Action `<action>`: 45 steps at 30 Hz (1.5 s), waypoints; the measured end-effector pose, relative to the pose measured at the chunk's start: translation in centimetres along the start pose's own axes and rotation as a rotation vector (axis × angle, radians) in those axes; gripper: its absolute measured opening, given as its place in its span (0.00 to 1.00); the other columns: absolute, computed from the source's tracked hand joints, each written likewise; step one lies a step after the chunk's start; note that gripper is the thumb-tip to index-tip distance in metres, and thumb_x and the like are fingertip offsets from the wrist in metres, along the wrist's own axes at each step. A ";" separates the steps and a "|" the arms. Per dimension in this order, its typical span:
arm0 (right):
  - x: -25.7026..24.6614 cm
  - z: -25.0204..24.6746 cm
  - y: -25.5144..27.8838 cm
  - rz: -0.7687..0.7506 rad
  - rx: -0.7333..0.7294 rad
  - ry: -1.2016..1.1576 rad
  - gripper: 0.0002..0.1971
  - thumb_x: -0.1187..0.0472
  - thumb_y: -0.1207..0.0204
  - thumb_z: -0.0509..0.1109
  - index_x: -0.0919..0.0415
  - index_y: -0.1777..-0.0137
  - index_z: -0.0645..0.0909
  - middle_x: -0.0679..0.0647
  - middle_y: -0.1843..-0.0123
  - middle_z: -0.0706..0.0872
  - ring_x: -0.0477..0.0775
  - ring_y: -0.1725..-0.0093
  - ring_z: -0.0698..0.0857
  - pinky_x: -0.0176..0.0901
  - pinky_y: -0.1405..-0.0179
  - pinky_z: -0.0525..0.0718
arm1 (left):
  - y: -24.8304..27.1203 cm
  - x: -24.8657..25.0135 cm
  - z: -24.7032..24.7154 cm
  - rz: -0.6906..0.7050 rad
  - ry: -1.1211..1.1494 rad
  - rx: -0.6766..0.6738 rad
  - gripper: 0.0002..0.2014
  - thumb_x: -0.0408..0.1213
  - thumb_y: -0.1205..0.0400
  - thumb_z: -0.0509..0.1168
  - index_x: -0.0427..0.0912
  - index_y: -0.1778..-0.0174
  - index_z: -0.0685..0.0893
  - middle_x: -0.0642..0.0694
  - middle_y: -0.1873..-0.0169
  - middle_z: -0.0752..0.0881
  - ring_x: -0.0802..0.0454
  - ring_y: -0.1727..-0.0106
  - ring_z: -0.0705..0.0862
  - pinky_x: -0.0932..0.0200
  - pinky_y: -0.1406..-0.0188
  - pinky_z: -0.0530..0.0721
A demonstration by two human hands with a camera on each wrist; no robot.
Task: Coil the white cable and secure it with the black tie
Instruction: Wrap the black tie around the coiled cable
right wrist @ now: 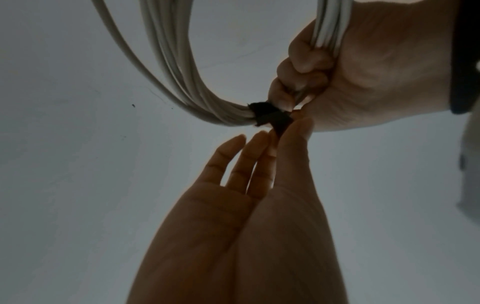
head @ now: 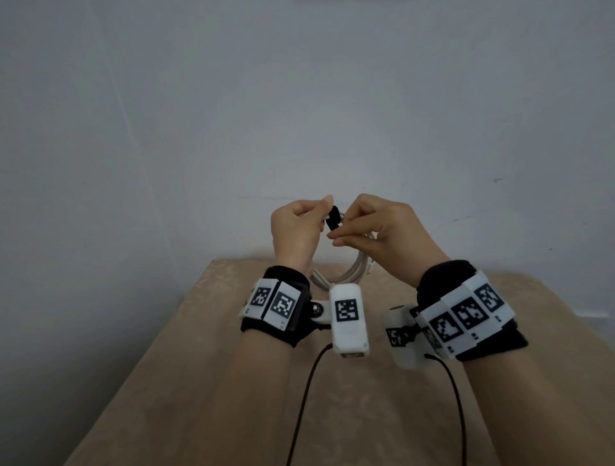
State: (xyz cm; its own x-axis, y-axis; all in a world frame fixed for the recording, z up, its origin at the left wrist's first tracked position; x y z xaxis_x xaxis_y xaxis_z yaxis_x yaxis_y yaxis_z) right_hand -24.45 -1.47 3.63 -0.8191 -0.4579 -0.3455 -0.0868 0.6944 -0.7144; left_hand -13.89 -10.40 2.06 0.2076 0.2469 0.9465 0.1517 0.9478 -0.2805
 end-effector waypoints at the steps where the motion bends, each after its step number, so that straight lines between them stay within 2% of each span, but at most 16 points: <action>1: -0.2 -0.1 0.0 0.012 0.011 -0.022 0.05 0.64 0.31 0.77 0.60 0.56 0.92 0.52 0.62 0.82 0.41 0.62 0.79 0.28 0.58 0.76 | 0.0 0.0 0.0 0.019 -0.019 -0.005 0.09 0.40 0.23 0.73 0.38 0.65 0.89 0.53 0.81 0.79 0.62 0.79 0.75 0.70 0.72 0.75; 3: -0.5 -0.5 -0.1 0.021 0.044 -0.042 0.05 0.65 0.31 0.77 0.61 0.56 0.92 0.55 0.62 0.84 0.45 0.61 0.81 0.32 0.58 0.79 | -0.1 0.0 0.1 0.062 -0.057 -0.019 0.09 0.42 0.24 0.74 0.44 0.69 0.89 0.54 0.77 0.85 0.58 0.71 0.80 0.59 0.58 0.83; 5: -0.6 -1.1 -0.2 0.031 0.082 -0.057 0.05 0.65 0.30 0.77 0.61 0.55 0.92 0.55 0.62 0.85 0.42 0.60 0.81 0.28 0.58 0.77 | -0.2 0.1 0.3 0.093 -0.094 -0.042 0.10 0.44 0.26 0.74 0.48 0.72 0.88 0.53 0.74 0.87 0.55 0.67 0.81 0.48 0.48 0.84; 7: -0.4 -1.6 -0.3 0.036 0.110 -0.059 0.05 0.64 0.30 0.77 0.60 0.54 0.92 0.53 0.61 0.85 0.40 0.60 0.81 0.24 0.58 0.75 | -0.2 0.3 0.5 0.122 -0.141 -0.061 0.10 0.47 0.27 0.74 0.48 0.73 0.87 0.57 0.77 0.85 0.55 0.68 0.80 0.46 0.47 0.84; 9: -0.3 -1.9 -0.3 0.035 0.122 -0.048 0.05 0.63 0.29 0.77 0.60 0.54 0.92 0.53 0.61 0.85 0.42 0.59 0.82 0.24 0.58 0.75 | -0.2 0.5 0.6 0.142 -0.180 -0.074 0.11 0.47 0.27 0.74 0.49 0.73 0.87 0.59 0.80 0.82 0.55 0.67 0.79 0.46 0.46 0.84; 11: -0.1 -1.8 -0.2 0.041 0.124 -0.053 0.05 0.63 0.29 0.77 0.60 0.54 0.91 0.53 0.61 0.85 0.43 0.59 0.82 0.25 0.58 0.75 | -0.2 0.4 0.5 0.147 -0.200 -0.075 0.11 0.48 0.27 0.74 0.49 0.72 0.87 0.59 0.80 0.82 0.54 0.66 0.80 0.46 0.45 0.84; 14: 0.0 -1.5 -0.3 0.053 0.114 -0.064 0.06 0.63 0.29 0.77 0.59 0.53 0.91 0.50 0.61 0.84 0.37 0.59 0.82 0.23 0.57 0.74 | -0.2 0.4 0.2 0.138 -0.192 -0.055 0.10 0.49 0.27 0.74 0.48 0.71 0.88 0.58 0.78 0.83 0.54 0.65 0.80 0.45 0.44 0.84; 18: -0.2 -1.6 -0.3 0.098 0.072 -0.085 0.06 0.63 0.30 0.78 0.59 0.54 0.92 0.50 0.62 0.84 0.36 0.61 0.81 0.23 0.57 0.74 | -0.2 0.8 0.0 0.127 -0.137 -0.037 0.10 0.44 0.24 0.73 0.44 0.69 0.88 0.56 0.81 0.81 0.57 0.73 0.78 0.49 0.47 0.83; 21: -0.6 -1.7 -0.3 0.121 0.033 -0.097 0.05 0.63 0.31 0.79 0.58 0.55 0.92 0.54 0.64 0.83 0.41 0.62 0.80 0.24 0.58 0.73 | -0.1 1.1 0.0 0.130 -0.117 -0.028 0.10 0.43 0.24 0.73 0.44 0.69 0.88 0.58 0.82 0.81 0.58 0.74 0.78 0.53 0.48 0.81; 24: -0.7 -1.7 -0.4 0.112 0.019 -0.076 0.05 0.63 0.32 0.79 0.57 0.55 0.92 0.54 0.64 0.83 0.41 0.62 0.80 0.24 0.59 0.73 | -0.2 1.2 -0.1 0.139 -0.109 -0.033 0.10 0.43 0.24 0.73 0.44 0.69 0.88 0.57 0.81 0.81 0.58 0.75 0.77 0.54 0.50 0.81; 28: -0.4 -2.2 -0.4 0.071 0.054 -0.021 0.07 0.63 0.28 0.76 0.57 0.52 0.91 0.48 0.61 0.84 0.36 0.60 0.81 0.23 0.56 0.75 | -0.3 0.9 -0.1 0.165 -0.162 -0.057 0.11 0.44 0.24 0.74 0.44 0.70 0.88 0.52 0.80 0.81 0.57 0.75 0.77 0.52 0.50 0.81; 31: -0.1 -2.4 -0.4 0.032 0.103 0.038 0.07 0.63 0.27 0.74 0.57 0.51 0.91 0.49 0.61 0.84 0.41 0.60 0.81 0.24 0.58 0.75 | -0.4 0.8 0.1 0.199 -0.227 -0.114 0.10 0.45 0.25 0.74 0.48 0.71 0.87 0.57 0.83 0.80 0.58 0.76 0.77 0.54 0.59 0.79; 35: 0.3 -2.5 -0.3 0.015 0.191 0.084 0.06 0.63 0.27 0.74 0.59 0.53 0.91 0.53 0.61 0.85 0.44 0.60 0.81 0.23 0.58 0.75 | -0.4 1.0 0.2 0.267 -0.323 -0.204 0.08 0.49 0.27 0.72 0.54 0.72 0.86 0.62 0.79 0.83 0.57 0.69 0.80 0.53 0.58 0.79; 38: 0.5 -2.4 -0.3 0.039 0.243 0.077 0.05 0.63 0.27 0.75 0.59 0.54 0.91 0.54 0.62 0.87 0.45 0.60 0.82 0.27 0.59 0.77 | -0.3 1.3 0.0 0.289 -0.335 -0.255 0.06 0.46 0.28 0.69 0.54 0.71 0.86 0.64 0.79 0.83 0.62 0.70 0.80 0.54 0.58 0.80; 41: 0.6 -2.2 -0.2 0.068 0.282 0.049 0.04 0.63 0.28 0.75 0.59 0.55 0.91 0.54 0.62 0.87 0.46 0.60 0.83 0.33 0.58 0.80 | -0.1 1.3 0.2 0.297 -0.336 -0.321 0.07 0.40 0.26 0.68 0.53 0.70 0.86 0.64 0.80 0.82 0.65 0.71 0.79 0.56 0.59 0.75; 45: 0.7 -2.3 -0.1 0.199 0.313 -0.062 0.03 0.63 0.30 0.78 0.55 0.57 0.91 0.51 0.63 0.88 0.47 0.60 0.85 0.33 0.58 0.83 | -0.1 1.3 0.4 0.305 -0.323 -0.348 0.05 0.42 0.27 0.67 0.53 0.69 0.85 0.65 0.79 0.82 0.64 0.70 0.78 0.55 0.59 0.75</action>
State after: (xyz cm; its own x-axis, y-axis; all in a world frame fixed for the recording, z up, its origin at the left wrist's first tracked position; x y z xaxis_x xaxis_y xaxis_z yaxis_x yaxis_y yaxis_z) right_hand -26.29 -0.62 4.88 -0.7657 -0.3703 -0.5259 0.2564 0.5741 -0.7776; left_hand -14.06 -10.09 3.35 -0.0058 0.6003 0.7997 0.4522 0.7149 -0.5333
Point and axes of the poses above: each hand's wrist, its own y-axis away from the middle knuckle, its own z-axis out of the palm, x = y × z, the point moved 2 cm from there along -y, towards the middle knuckle
